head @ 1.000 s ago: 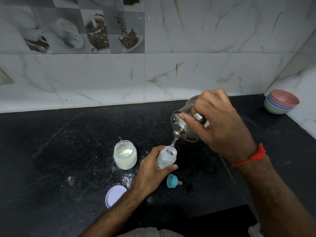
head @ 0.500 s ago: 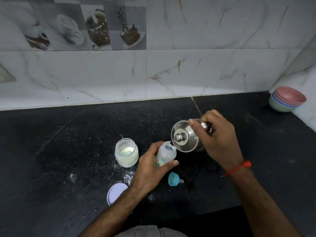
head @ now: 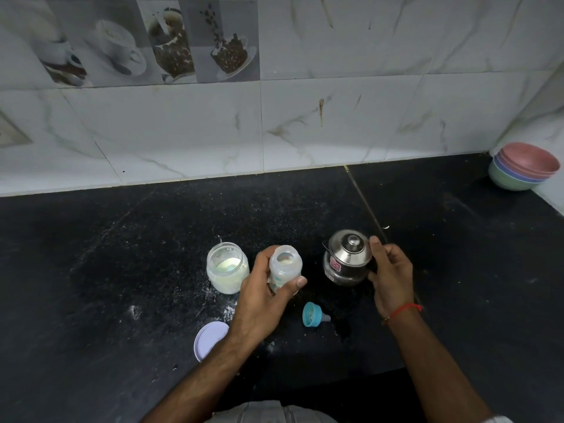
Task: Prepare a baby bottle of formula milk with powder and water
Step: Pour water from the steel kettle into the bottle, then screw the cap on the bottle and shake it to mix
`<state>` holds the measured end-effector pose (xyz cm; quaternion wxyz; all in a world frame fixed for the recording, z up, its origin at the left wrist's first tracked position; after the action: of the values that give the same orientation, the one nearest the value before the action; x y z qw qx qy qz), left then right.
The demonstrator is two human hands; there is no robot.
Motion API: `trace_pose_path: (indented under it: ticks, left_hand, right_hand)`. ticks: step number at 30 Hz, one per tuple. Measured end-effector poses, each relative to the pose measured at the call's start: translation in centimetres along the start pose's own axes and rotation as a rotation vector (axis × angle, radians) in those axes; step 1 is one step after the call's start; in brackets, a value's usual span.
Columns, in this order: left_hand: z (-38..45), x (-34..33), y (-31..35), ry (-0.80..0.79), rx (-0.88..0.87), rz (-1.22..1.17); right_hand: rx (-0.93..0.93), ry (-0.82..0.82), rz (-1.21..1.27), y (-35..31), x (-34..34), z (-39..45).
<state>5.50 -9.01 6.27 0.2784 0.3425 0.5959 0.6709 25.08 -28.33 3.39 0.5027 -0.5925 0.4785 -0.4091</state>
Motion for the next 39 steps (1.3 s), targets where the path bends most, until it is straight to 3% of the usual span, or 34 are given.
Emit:
trace_pose_path:
  ticks: [8, 14, 17, 19, 20, 22, 25, 27, 30, 34, 39]
  left_hand:
    - [-0.3, 1.6, -0.4, 0.064, 0.016, 0.008]
    - [-0.6, 1.9, -0.5, 0.066, 0.029, 0.022]
    - [-0.7, 2.0, -0.5, 0.067, 0.024, 0.038]
    - [-0.8, 2.1, -0.5, 0.079, 0.018, 0.042]
    - [-0.9, 2.3, -0.5, 0.086, 0.015, 0.041]
    - [-0.9, 2.5, -0.5, 0.098, 0.012, 0.038]
    - [-1.0, 2.6, -0.6, 0.107, 0.006, 0.041]
    - [-1.1, 2.5, -0.5, 0.103, -0.007, 0.046]
    - [-1.2, 2.5, -0.6, 0.094, -0.010, 0.046]
    - [-1.4, 2.6, -1.0, 0.082, 0.006, 0.060]
    - [-1.3, 2.4, -1.7, 0.045, 0.032, 0.068]
  right_hand:
    - [-0.040, 0.264, -0.022, 6.2, 3.0, 1.0]
    - [-0.002, 0.297, -0.057, 6.4, 3.4, 0.5]
    - [0.143, 0.378, -0.164, 5.0, 3.9, -0.9]
    - [0.377, 0.420, -0.369, 2.6, 3.8, -3.0]
    - [0.513, 0.363, -0.476, 1.4, 2.8, -4.3]
    - [0.708, 0.101, -0.622, 0.4, -0.5, -6.8]
    - [0.654, -0.370, -0.844, 4.0, -4.3, -8.3]
    - [0.562, -0.531, -0.991, 7.3, -5.1, -8.4]
    - [0.516, -0.561, -1.048, 9.0, -5.5, -8.3]
    - [0.380, -0.514, -0.921, 9.3, -5.0, -7.7]
    - [0.225, -0.403, -0.409, 5.2, -4.7, -7.6]
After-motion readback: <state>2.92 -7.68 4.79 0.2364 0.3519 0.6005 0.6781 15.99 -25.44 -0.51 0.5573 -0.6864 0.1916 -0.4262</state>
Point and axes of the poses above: each hand's wrist, its own z-axis towards the middle knuckle, its own x-axis out of the back of the hand, y = z × x, the point moved 7 cm from there along z, towards the middle knuckle, and after that the axes turned 7 degrees about -z, right-handed, at the moved point
